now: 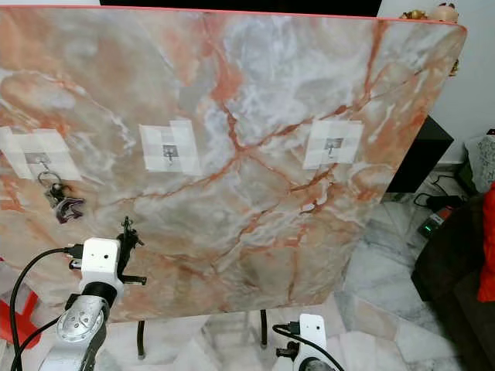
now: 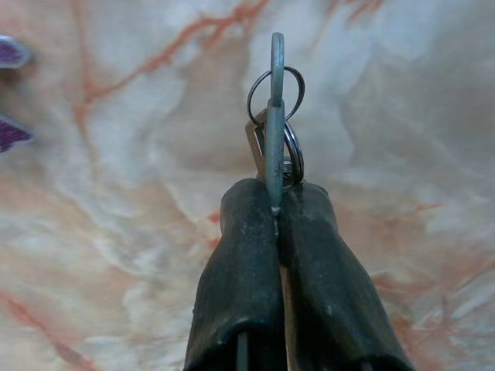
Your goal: Hang keys on a hook
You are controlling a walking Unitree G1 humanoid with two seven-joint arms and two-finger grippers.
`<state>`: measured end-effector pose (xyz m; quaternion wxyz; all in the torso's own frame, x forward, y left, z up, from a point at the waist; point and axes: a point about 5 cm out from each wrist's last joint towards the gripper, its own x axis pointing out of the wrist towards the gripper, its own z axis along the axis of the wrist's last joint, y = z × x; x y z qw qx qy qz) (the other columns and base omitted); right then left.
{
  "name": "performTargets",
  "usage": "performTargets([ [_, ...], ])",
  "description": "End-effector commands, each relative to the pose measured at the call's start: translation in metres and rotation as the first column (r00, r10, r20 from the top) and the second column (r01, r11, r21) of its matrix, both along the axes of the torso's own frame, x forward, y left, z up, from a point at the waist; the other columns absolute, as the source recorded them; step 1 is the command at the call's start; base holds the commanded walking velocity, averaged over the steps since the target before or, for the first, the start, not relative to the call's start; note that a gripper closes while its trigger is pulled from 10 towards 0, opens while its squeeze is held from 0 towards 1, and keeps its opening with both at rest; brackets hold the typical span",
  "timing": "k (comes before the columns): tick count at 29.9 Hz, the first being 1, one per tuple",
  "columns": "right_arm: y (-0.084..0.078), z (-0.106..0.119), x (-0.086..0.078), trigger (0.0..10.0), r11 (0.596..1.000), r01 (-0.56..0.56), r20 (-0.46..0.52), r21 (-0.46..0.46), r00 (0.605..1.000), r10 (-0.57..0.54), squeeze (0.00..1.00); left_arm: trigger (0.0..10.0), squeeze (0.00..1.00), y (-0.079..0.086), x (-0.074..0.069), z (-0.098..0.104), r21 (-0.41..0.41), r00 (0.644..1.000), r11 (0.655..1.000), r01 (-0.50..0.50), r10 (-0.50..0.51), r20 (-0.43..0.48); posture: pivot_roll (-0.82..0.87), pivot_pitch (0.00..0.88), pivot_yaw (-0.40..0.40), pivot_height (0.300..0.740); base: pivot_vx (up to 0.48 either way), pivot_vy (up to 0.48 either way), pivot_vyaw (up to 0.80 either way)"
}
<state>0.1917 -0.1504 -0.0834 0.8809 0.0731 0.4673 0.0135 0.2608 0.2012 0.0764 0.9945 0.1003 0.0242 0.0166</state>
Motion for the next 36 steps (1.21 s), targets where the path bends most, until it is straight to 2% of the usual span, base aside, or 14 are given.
performTargets([
  [1,-0.0017,-0.0001,-0.0002,10.0,1.0,0.019,-0.003,0.001,1.0,-0.019,0.0,10.0,0.0,-0.0022,0.0028,0.0045,0.002,1.0,1.0,0.02,-0.02,0.018,0.1,0.0,-0.066,0.74,0.0,0.0,0.0],
  [19,-0.0005,-0.0012,-0.0024,10.0,1.0,0.023,-0.008,0.009,1.0,-0.023,0.0,10.0,0.0,-0.0007,0.0024,0.0049,0.015,1.0,1.0,0.027,-0.027,0.015,0.1,0.0,-0.061,0.74,-0.27,0.0,0.0],
  [33,0.0003,-0.0015,-0.003,10.0,1.0,0.023,-0.009,0.01,1.0,-0.023,0.0,10.0,0.0,0.0016,0.0058,0.0048,0.01,1.0,1.0,0.01,-0.01,0.006,0.1,0.0,-0.056,0.74,0.0,0.0,0.0],
  [36,0.0003,-0.0014,-0.0028,10.0,1.0,0.028,-0.008,0.011,1.0,-0.028,0.0,10.0,0.0,0.001,0.0061,0.005,0.012,1.0,1.0,0.012,-0.012,0.006,0.1,0.0,-0.056,0.74,0.0,0.304,0.0],
])
